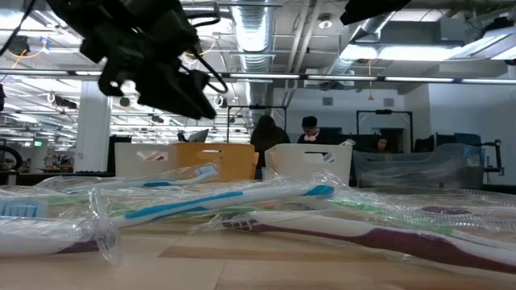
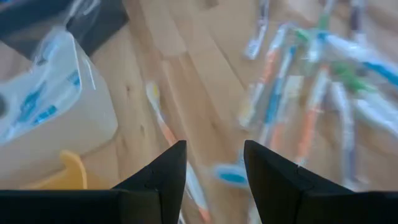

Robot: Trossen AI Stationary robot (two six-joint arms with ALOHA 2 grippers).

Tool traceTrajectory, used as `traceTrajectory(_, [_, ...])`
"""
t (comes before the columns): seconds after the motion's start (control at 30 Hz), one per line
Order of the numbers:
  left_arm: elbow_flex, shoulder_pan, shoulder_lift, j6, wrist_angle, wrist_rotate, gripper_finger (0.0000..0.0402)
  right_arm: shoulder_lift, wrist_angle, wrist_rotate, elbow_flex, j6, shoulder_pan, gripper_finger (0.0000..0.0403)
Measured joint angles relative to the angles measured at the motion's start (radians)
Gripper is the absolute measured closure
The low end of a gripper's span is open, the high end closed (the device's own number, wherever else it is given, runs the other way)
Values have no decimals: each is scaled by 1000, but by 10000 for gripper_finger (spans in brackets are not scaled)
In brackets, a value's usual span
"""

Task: Pick & Place Toothbrushes
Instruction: Put the white orange toothbrush into the left white bin

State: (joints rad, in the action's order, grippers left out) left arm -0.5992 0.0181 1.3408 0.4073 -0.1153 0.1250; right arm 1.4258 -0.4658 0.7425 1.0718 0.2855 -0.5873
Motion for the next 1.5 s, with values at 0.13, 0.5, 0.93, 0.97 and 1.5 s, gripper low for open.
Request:
traceTrajectory(0.13, [-1,0,58,30,-68,-4,248,0,-1,-1,0,-1,9,221])
traceTrajectory(0.5, [-8,-1,301,23,-466,-4,248,1,6,-1,0,-5,29,221])
traceTrajectory(0.93, [-289,-77,465,-59,-141,-280,268,1,3,-10,0,-8,29,221])
traceTrajectory(0.97, [-305,-77,470,-83,-113,-287,269,1,3,-10,0,-7,29,221])
traceTrajectory(1.5, [-326,-48,534,-255,-86,-354,270,1,8,-12,0,-7,25,221])
